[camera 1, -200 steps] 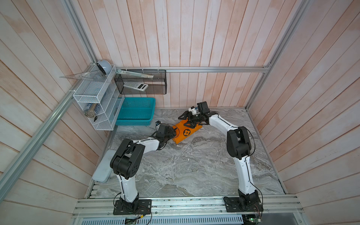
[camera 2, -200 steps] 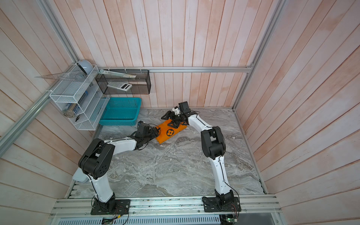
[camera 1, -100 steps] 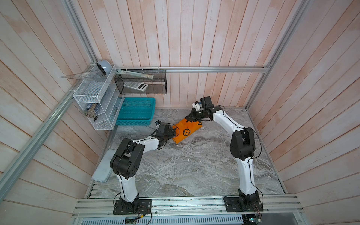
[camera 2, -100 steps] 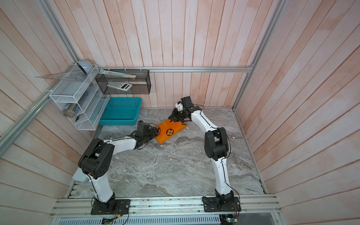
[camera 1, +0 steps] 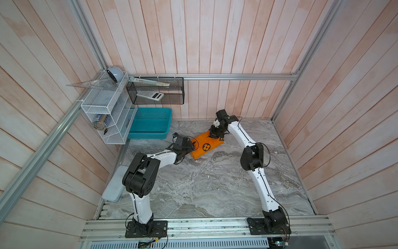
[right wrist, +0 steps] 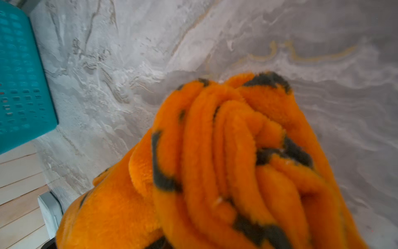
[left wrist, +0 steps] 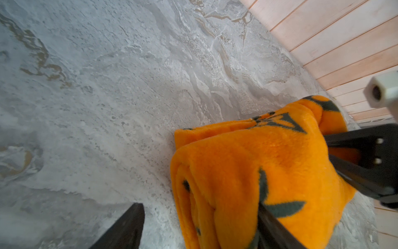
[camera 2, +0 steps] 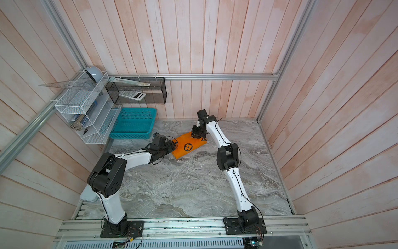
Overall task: Roll up the pillowcase
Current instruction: Move the pillowcase to the center of the board.
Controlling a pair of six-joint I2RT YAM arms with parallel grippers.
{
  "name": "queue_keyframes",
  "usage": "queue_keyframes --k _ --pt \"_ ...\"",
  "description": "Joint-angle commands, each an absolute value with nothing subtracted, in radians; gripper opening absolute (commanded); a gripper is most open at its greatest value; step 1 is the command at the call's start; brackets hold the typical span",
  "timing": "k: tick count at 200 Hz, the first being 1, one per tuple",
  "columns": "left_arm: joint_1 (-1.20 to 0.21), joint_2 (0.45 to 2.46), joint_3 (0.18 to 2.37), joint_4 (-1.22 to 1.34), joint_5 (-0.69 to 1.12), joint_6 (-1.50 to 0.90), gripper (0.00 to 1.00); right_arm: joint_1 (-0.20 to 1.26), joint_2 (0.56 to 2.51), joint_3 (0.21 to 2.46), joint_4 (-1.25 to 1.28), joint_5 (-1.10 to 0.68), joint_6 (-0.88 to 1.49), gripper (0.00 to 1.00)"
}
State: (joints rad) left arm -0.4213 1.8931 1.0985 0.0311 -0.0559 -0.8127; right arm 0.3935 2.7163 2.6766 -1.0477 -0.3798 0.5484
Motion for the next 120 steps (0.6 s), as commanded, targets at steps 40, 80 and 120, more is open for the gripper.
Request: queue_keyframes --k 40,80,120 --pt "-0.403 2.021 1.186 -0.211 0.069 -0.847 0.72 0.395 2.791 2.681 -1.152 -0.341 0.588 0.0" --pt "-0.514 2.025 1.065 -0.184 0.174 -0.918 0.68 0.39 2.815 2.706 -1.165 -0.398 0.576 0.04" --pt "-0.676 2.006 0.911 -0.036 0.227 -1.066 0.66 0.396 2.823 2.715 -1.171 -0.43 0.54 0.07"
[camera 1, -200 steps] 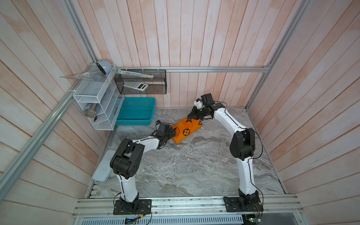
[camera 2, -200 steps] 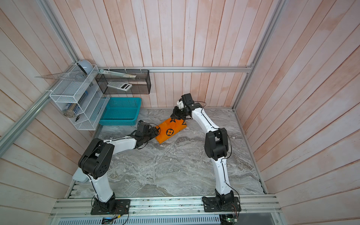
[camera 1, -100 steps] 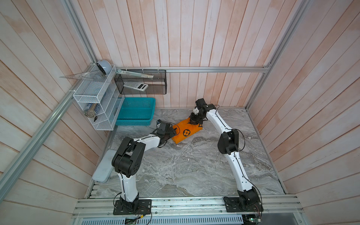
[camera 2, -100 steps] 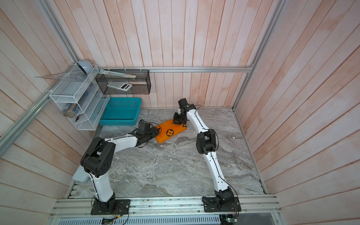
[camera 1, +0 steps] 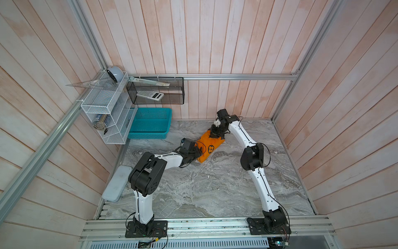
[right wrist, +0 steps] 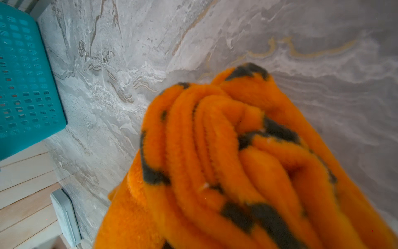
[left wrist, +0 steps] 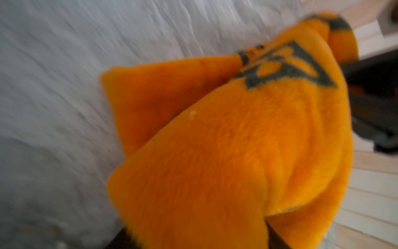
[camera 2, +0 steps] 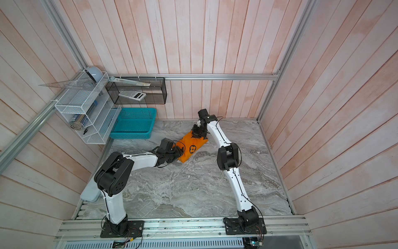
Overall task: Roll up the pillowcase
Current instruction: Move the pillowcase to the center of the board.
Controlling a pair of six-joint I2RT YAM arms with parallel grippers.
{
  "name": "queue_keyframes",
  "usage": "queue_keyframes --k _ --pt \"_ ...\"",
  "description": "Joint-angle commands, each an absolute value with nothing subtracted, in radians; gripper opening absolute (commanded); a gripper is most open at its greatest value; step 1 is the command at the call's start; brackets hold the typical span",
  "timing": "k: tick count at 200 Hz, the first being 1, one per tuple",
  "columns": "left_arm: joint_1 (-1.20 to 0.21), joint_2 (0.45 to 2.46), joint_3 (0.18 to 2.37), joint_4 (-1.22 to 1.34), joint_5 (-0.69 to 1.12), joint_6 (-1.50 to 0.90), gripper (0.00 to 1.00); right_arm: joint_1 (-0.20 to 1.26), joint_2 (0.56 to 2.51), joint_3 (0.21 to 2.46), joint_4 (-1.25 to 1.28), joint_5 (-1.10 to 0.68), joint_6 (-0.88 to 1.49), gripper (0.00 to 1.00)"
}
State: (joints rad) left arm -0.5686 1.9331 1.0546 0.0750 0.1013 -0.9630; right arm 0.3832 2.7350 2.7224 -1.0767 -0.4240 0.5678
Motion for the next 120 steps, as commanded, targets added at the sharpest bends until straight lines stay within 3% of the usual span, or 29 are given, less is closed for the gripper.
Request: queue_keyframes --k 1,41,82,120 --pt "-0.678 2.006 0.907 -0.032 0.228 -1.071 0.66 0.396 2.824 2.716 -1.17 -0.431 0.539 0.07" --pt "-0.637 1.84 0.794 -0.028 0.125 -1.129 0.65 0.397 2.841 2.742 -1.191 -0.452 0.504 0.09" --pt "-0.676 1.686 0.877 -0.18 0.127 -1.055 0.65 0.457 2.832 2.711 -1.278 -0.469 0.382 0.11" --pt "-0.674 1.448 0.852 -0.32 0.043 -0.998 0.83 0.523 2.823 2.655 -1.302 -0.452 0.327 0.11"
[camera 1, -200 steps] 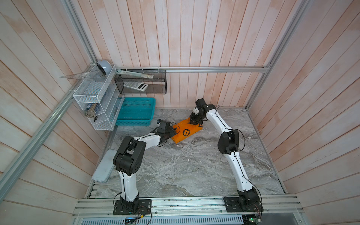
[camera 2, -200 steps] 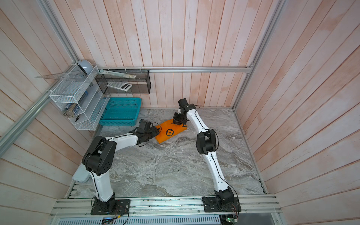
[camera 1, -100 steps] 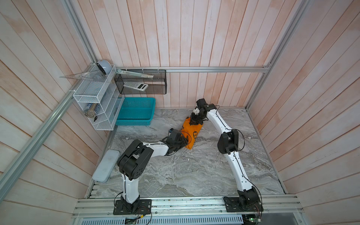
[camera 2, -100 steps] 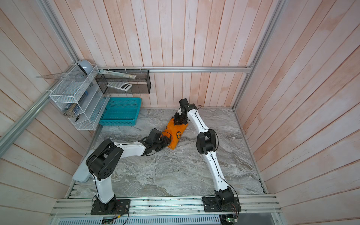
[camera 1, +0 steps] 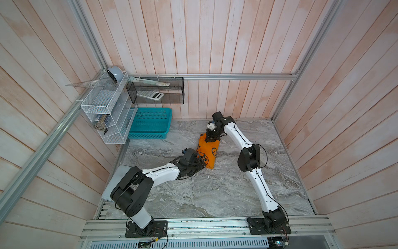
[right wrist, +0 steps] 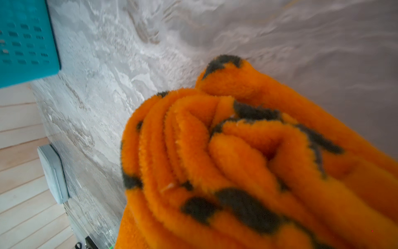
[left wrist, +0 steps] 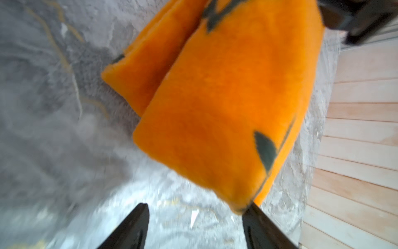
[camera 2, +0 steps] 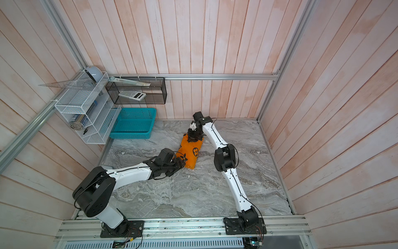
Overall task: Roll up the pillowcase
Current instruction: Move the pillowcase to the center of the board.
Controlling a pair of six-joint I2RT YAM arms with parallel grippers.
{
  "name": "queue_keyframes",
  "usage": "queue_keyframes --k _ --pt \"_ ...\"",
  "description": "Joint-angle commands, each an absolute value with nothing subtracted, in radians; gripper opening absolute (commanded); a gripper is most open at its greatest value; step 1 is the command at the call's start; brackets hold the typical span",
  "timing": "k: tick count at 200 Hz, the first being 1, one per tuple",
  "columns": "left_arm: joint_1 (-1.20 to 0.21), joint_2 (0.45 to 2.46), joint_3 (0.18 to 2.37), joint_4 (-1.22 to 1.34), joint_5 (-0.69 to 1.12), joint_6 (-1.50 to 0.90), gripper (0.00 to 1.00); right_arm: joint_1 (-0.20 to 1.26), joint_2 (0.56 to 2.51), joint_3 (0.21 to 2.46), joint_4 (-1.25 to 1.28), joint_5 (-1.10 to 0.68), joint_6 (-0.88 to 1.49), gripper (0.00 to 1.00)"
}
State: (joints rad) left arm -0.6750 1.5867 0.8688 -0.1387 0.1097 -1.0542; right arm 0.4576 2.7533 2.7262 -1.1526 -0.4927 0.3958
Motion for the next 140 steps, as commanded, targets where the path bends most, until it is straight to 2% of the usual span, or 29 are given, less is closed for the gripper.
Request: queue_keyframes --k 1,30,51,87,121,134,140 --pt "-0.673 1.441 0.85 -0.325 0.039 -0.999 0.83 0.524 2.823 2.655 -1.303 -0.452 0.326 0.11" --pt "-0.648 1.217 0.81 -0.418 -0.071 -0.986 0.89 0.566 2.779 2.607 -1.315 -0.445 0.271 0.11" --pt "-0.594 1.147 0.801 -0.471 -0.117 -0.958 0.91 0.599 2.738 2.539 -1.303 -0.461 0.244 0.1" --pt "-0.48 1.158 0.784 -0.446 -0.094 -0.961 0.91 0.666 2.684 2.429 -1.335 -0.466 0.178 0.11" --pt "-0.501 1.246 0.732 -0.319 -0.003 -1.01 0.9 0.668 2.653 2.397 -1.347 -0.478 0.163 0.14" --pt "-0.523 1.263 0.704 -0.27 0.004 -1.03 0.9 0.668 2.556 2.337 -1.272 -0.487 0.19 0.15" --pt "-0.529 1.271 0.701 -0.26 0.007 -1.032 0.9 0.667 2.518 2.311 -1.235 -0.495 0.207 0.19"
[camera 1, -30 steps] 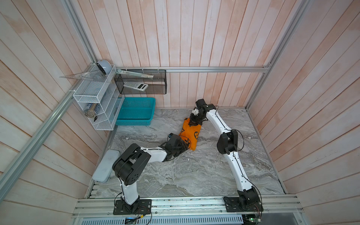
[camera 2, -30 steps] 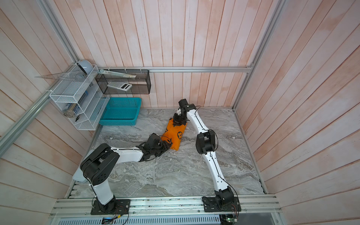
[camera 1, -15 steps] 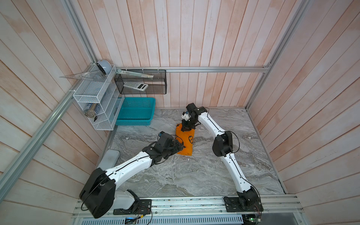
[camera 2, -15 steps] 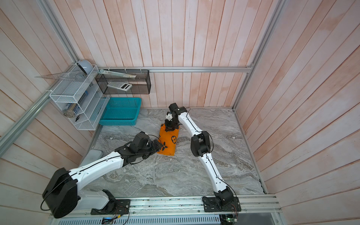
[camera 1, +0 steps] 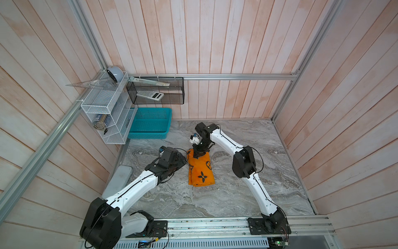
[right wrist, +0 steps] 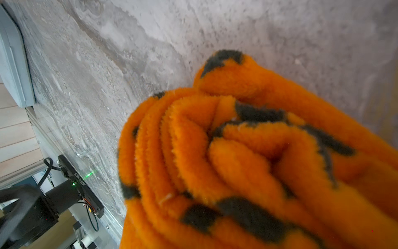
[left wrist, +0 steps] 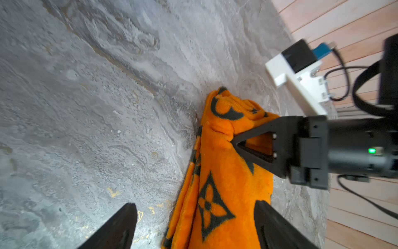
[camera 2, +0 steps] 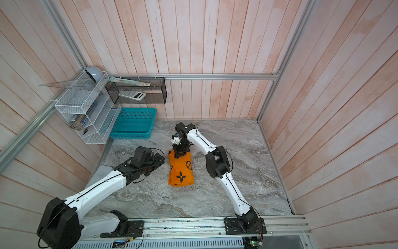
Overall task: Roll up the pillowcase
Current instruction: Move the pillowcase to the center of the board, then move the bin to the center of the board.
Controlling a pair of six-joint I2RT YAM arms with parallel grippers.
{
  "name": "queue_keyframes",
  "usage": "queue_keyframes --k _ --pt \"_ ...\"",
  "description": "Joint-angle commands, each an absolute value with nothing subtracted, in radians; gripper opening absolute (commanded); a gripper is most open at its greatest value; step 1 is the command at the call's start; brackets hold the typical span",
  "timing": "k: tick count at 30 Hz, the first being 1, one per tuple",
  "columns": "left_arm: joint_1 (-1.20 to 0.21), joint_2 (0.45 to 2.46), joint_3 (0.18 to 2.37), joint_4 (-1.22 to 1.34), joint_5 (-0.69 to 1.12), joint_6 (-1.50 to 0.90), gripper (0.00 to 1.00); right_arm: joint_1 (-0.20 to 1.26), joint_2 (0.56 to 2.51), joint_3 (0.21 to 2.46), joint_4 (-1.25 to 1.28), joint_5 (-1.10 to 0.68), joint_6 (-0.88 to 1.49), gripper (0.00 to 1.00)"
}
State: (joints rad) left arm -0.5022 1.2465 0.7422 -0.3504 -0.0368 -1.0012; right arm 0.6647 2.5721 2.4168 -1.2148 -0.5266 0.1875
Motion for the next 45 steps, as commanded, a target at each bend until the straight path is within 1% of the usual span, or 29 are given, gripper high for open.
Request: queue_keyframes --k 1,2,4,13,15,18,19,20,21,22,23,24,25,26,27,28,29,30,31,32,34,35,36,39,41,45 --pt "-0.531 1.273 0.701 -0.259 0.007 -1.033 0.9 0.667 2.512 2.307 -1.228 -0.495 0.21 0.2" --pt "-0.534 1.277 0.702 -0.258 0.003 -1.034 0.9 0.666 2.475 2.29 -1.198 -0.503 0.226 0.28" --pt "-0.535 1.271 0.702 -0.251 -0.008 -1.035 0.9 0.666 2.415 2.268 -1.157 -0.498 0.249 0.33" --pt "-0.536 1.255 0.78 -0.313 -0.049 -0.993 0.9 0.638 2.262 2.214 -1.1 -0.519 0.315 0.35" --pt "-0.52 1.253 0.825 -0.36 -0.09 -0.958 0.91 0.625 2.205 2.164 -1.074 -0.495 0.327 0.36" --pt "-0.447 1.294 0.969 -0.491 -0.173 -0.866 0.91 0.576 2.058 1.993 -0.984 -0.387 0.347 0.36" --pt "-0.418 1.328 1.044 -0.546 -0.221 -0.818 0.91 0.549 1.987 1.88 -0.906 -0.361 0.371 0.35" --pt "-0.399 1.373 1.13 -0.596 -0.271 -0.759 0.9 0.509 1.912 1.749 -0.794 -0.382 0.408 0.3" --pt "-0.393 1.417 1.208 -0.639 -0.329 -0.709 0.9 0.465 1.842 1.608 -0.657 -0.421 0.476 0.17" --pt "-0.391 1.472 1.298 -0.685 -0.393 -0.644 0.89 0.403 1.776 1.431 -0.456 -0.507 0.627 0.0" --pt "-0.389 1.533 1.379 -0.719 -0.439 -0.586 0.85 0.325 1.738 1.24 -0.163 -0.649 0.813 0.0" --pt "-0.384 1.582 1.458 -0.745 -0.469 -0.551 0.81 0.267 1.737 1.068 0.218 -0.769 1.024 0.0" --pt "-0.376 1.644 1.537 -0.771 -0.481 -0.514 0.73 0.223 1.771 0.987 0.459 -0.855 1.183 0.0" --pt "-0.372 1.695 1.604 -0.787 -0.501 -0.477 0.61 0.202 1.795 1.01 0.408 -0.915 1.15 0.0" --pt "-0.367 1.736 1.655 -0.794 -0.531 -0.448 0.51 0.198 1.78 1.035 0.236 -0.89 1.019 0.0" --pt "-0.36 1.777 1.703 -0.795 -0.547 -0.412 0.44 0.203 1.737 1.054 0.044 -0.803 0.871 0.0" --pt "-0.347 1.815 1.742 -0.798 -0.55 -0.382 0.41 0.212 1.696 1.064 -0.072 -0.735 0.761 0.0" --pt "-0.331 1.848 1.781 -0.806 -0.548 -0.373 0.41 0.213 1.664 1.071 -0.151 -0.692 0.697 0.08" --pt "-0.313 1.882 1.813 -0.805 -0.519 -0.351 0.41 0.213 1.638 1.073 -0.203 -0.653 0.652 0.19" --pt "-0.293 1.917 1.843 -0.812 -0.49 -0.339 0.42 0.208 1.62 1.07 -0.231 -0.624 0.623 0.21" --pt "-0.272 1.986 1.91 -0.839 -0.463 -0.303 0.52 0.2 1.606 1.077 -0.287 -0.588 0.589 0.31" --pt "-0.268 2.019 1.945 -0.851 -0.467 -0.28 0.6 0.198 1.601 1.074 -0.296 -0.578 0.586 0.37" --pt "-0.267 2.046 1.968 -0.856 -0.48 -0.262 0.65 0.198 1.597 1.067 -0.289 -0.577 0.591 0.39" --pt "-0.261 2.09 1.986 -0.811 -0.496 -0.21 0.73 0.196 1.594 1.052 -0.273 -0.585 0.603 0.41" --pt "-0.241 2.119 2.002 -0.795 -0.458 -0.2 0.76 0.193 1.604 1.059 -0.289 -0.583 0.595 0.41" --pt "-0.201 2.163 2.015 -0.756 -0.354 -0.192 0.78 0.19 1.617 1.071 -0.296 -0.587 0.592 0.41"
